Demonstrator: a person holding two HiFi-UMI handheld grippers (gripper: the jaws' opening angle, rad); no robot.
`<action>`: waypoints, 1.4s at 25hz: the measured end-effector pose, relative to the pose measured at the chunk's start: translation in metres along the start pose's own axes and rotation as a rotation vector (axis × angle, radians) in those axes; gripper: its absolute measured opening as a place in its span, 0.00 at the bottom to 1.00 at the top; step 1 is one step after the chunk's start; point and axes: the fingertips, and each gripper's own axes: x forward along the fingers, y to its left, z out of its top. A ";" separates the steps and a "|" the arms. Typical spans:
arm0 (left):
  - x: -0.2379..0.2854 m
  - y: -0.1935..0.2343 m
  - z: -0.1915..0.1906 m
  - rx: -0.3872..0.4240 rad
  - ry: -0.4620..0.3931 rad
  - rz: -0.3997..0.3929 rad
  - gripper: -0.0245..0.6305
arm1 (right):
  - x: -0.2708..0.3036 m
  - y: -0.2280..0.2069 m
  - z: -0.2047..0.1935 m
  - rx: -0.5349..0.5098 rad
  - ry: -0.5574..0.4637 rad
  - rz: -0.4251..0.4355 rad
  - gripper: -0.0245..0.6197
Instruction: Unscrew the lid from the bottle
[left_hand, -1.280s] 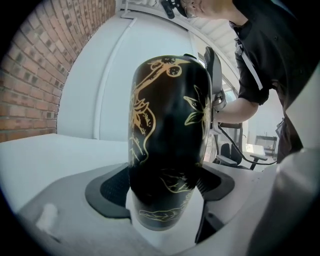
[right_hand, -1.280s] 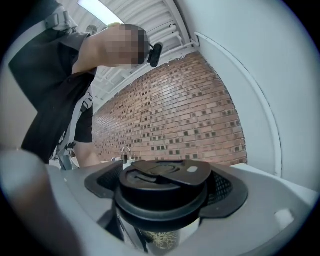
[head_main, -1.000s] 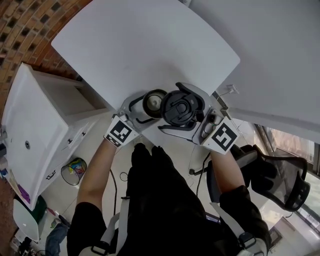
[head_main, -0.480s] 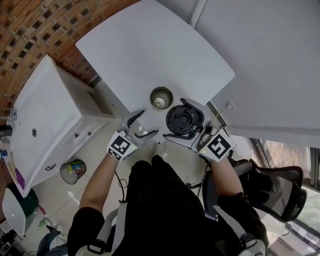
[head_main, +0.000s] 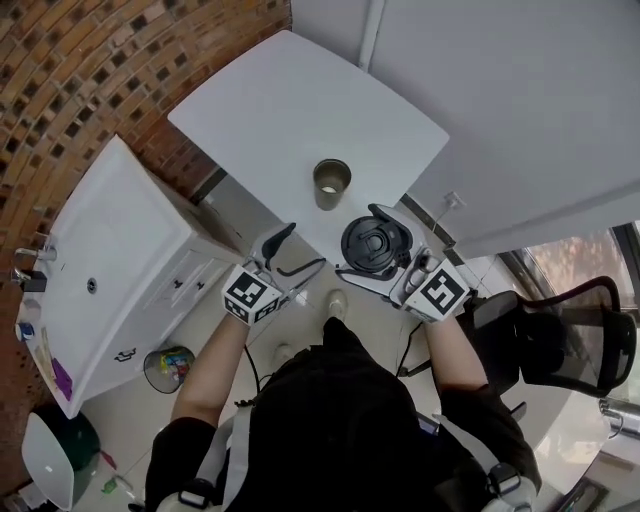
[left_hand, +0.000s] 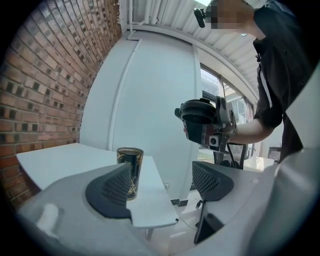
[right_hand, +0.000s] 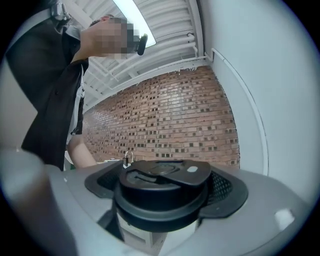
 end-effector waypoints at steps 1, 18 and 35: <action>-0.010 -0.006 0.004 0.003 -0.008 -0.003 0.63 | -0.001 0.012 0.004 -0.003 -0.006 -0.006 0.79; -0.170 -0.081 0.046 -0.005 -0.155 0.029 0.04 | -0.014 0.178 0.023 -0.015 -0.044 -0.123 0.79; -0.192 -0.145 0.060 -0.043 -0.219 0.049 0.04 | -0.080 0.200 0.033 0.070 -0.102 -0.169 0.79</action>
